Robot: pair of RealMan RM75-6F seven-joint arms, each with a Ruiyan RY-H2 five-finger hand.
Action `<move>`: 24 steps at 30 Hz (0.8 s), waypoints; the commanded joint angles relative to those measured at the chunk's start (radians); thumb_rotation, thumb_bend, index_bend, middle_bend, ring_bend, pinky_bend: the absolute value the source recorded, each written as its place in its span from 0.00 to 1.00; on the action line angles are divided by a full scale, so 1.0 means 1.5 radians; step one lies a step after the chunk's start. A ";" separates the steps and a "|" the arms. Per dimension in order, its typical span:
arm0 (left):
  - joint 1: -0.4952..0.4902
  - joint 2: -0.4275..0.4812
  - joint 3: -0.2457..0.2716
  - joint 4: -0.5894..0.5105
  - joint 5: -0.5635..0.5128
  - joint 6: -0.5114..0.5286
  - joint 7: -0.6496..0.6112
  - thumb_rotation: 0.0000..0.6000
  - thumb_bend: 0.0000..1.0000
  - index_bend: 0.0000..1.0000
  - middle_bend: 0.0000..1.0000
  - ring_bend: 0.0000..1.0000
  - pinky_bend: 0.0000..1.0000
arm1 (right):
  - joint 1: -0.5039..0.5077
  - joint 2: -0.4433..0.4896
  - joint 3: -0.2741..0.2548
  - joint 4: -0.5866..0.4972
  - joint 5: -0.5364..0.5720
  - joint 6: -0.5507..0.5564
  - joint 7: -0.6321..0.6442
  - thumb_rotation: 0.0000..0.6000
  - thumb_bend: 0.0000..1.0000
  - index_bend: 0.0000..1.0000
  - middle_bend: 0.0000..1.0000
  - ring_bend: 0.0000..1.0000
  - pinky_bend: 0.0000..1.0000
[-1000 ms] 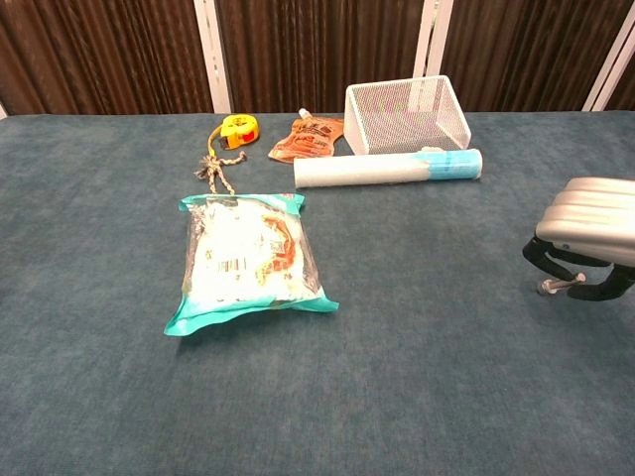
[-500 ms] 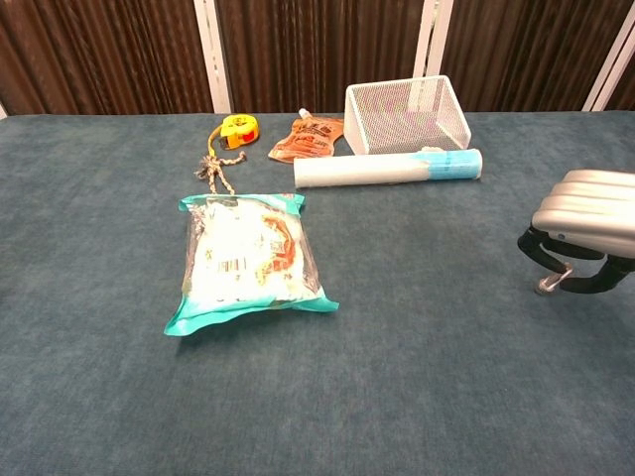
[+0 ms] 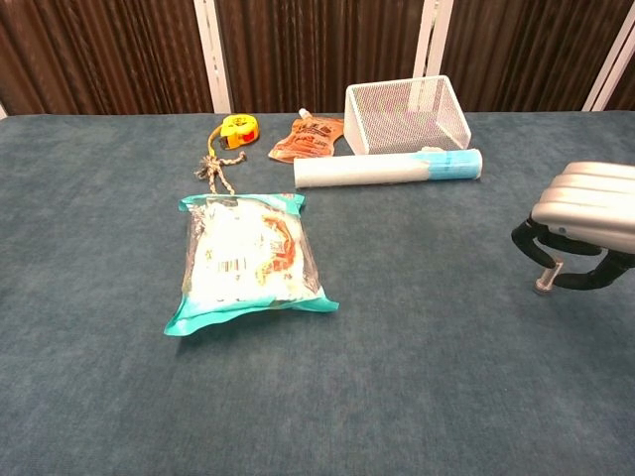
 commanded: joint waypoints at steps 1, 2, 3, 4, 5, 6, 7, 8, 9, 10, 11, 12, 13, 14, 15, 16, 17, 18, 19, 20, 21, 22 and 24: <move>0.000 0.000 0.000 0.000 0.000 0.001 0.000 1.00 0.37 0.34 0.20 0.16 0.32 | -0.016 0.014 -0.003 -0.028 -0.020 0.048 0.022 1.00 0.37 0.70 0.96 0.87 1.00; 0.000 0.000 0.000 0.000 0.001 0.001 0.000 1.00 0.37 0.34 0.20 0.16 0.32 | -0.024 0.020 -0.006 -0.040 -0.027 0.066 0.028 1.00 0.37 0.69 0.96 0.87 1.00; 0.000 0.000 0.000 0.000 0.001 0.001 0.000 1.00 0.37 0.34 0.20 0.16 0.32 | -0.030 0.025 -0.008 -0.049 -0.032 0.080 0.032 1.00 0.37 0.69 0.96 0.87 1.00; 0.000 0.000 0.000 0.000 0.001 0.001 0.000 1.00 0.37 0.34 0.20 0.16 0.32 | -0.037 0.031 -0.009 -0.058 -0.035 0.094 0.033 1.00 0.37 0.67 0.96 0.86 1.00; 0.000 0.000 0.001 0.000 0.001 0.001 0.000 1.00 0.37 0.34 0.20 0.16 0.32 | -0.049 0.038 -0.010 -0.070 -0.038 0.116 0.032 1.00 0.37 0.66 0.96 0.85 1.00; 0.000 0.000 0.001 0.000 0.001 0.001 0.000 1.00 0.37 0.34 0.20 0.16 0.32 | -0.059 0.042 -0.011 -0.075 -0.043 0.136 0.030 1.00 0.37 0.64 0.95 0.84 1.00; 0.000 0.000 0.001 0.000 0.001 0.001 0.000 1.00 0.37 0.34 0.20 0.16 0.32 | -0.069 0.045 -0.011 -0.078 -0.049 0.159 0.029 1.00 0.37 0.63 0.93 0.83 1.00; 0.000 0.000 0.001 0.000 0.002 0.001 0.000 1.00 0.37 0.34 0.20 0.16 0.32 | -0.086 0.049 -0.010 -0.080 -0.053 0.190 0.027 1.00 0.37 0.61 0.87 0.80 1.00; 0.000 0.000 0.002 0.000 0.002 0.001 0.001 1.00 0.37 0.34 0.20 0.16 0.32 | -0.100 0.050 -0.010 -0.080 -0.055 0.215 0.026 1.00 0.37 0.59 0.79 0.75 0.98; 0.000 0.000 0.002 0.000 0.002 0.001 0.001 1.00 0.37 0.34 0.20 0.16 0.32 | -0.114 0.049 -0.008 -0.077 -0.058 0.244 0.029 1.00 0.37 0.58 0.72 0.70 0.95; 0.000 0.000 0.001 0.000 0.001 0.001 0.001 1.00 0.37 0.34 0.20 0.16 0.32 | -0.134 0.046 -0.005 -0.069 -0.061 0.284 0.038 1.00 0.37 0.56 0.65 0.64 0.89; 0.000 0.000 0.001 0.000 0.001 0.000 0.001 1.00 0.37 0.34 0.20 0.16 0.32 | -0.149 0.043 -0.003 -0.062 -0.061 0.311 0.047 1.00 0.37 0.55 0.60 0.57 0.81; 0.000 0.000 0.001 0.000 0.001 0.000 0.001 1.00 0.37 0.34 0.20 0.16 0.32 | -0.165 0.040 0.000 -0.055 -0.057 0.336 0.056 1.00 0.37 0.53 0.56 0.50 0.71; 0.000 -0.001 0.001 0.000 0.001 0.000 0.003 1.00 0.37 0.34 0.20 0.16 0.32 | -0.184 0.036 0.004 -0.047 -0.049 0.365 0.068 1.00 0.37 0.52 0.52 0.45 0.63; 0.000 -0.001 0.001 0.001 0.001 0.000 0.005 1.00 0.37 0.34 0.20 0.16 0.32 | -0.198 0.034 0.006 -0.040 -0.042 0.383 0.079 1.00 0.37 0.51 0.47 0.38 0.55; 0.000 -0.002 0.002 0.001 0.001 0.000 0.007 1.00 0.37 0.34 0.20 0.16 0.32 | -0.211 0.032 0.009 -0.034 -0.033 0.397 0.093 1.00 0.37 0.50 0.42 0.33 0.47; 0.000 -0.002 0.001 0.001 0.001 0.001 0.010 1.00 0.37 0.34 0.20 0.16 0.32 | -0.225 0.029 0.011 -0.023 -0.023 0.411 0.110 1.00 0.37 0.50 0.39 0.29 0.42; 0.001 -0.002 0.001 0.001 0.002 0.002 0.013 1.00 0.37 0.34 0.20 0.16 0.32 | -0.236 0.026 0.013 -0.014 -0.013 0.418 0.124 1.00 0.37 0.49 0.35 0.25 0.36; 0.002 -0.002 0.000 0.000 0.002 0.005 0.015 1.00 0.37 0.34 0.20 0.16 0.32 | -0.245 0.024 0.014 -0.006 -0.001 0.421 0.138 1.00 0.37 0.47 0.32 0.22 0.32; 0.003 -0.002 -0.001 -0.001 0.001 0.009 0.018 1.00 0.37 0.34 0.20 0.16 0.32 | -0.257 0.022 0.015 0.002 0.014 0.420 0.155 1.00 0.37 0.44 0.30 0.21 0.29; 0.004 -0.002 -0.002 -0.002 0.001 0.011 0.020 1.00 0.37 0.34 0.20 0.16 0.32 | -0.263 0.023 0.016 0.007 0.026 0.416 0.164 1.00 0.37 0.43 0.29 0.20 0.27; 0.005 -0.001 -0.003 -0.003 0.000 0.014 0.023 1.00 0.37 0.35 0.20 0.16 0.32 | -0.269 0.024 0.018 0.008 0.039 0.409 0.169 1.00 0.37 0.40 0.28 0.19 0.26; 0.007 0.000 -0.004 -0.006 0.001 0.019 0.029 1.00 0.37 0.35 0.20 0.16 0.32 | -0.278 0.030 0.023 0.005 0.063 0.392 0.176 1.00 0.37 0.37 0.26 0.19 0.25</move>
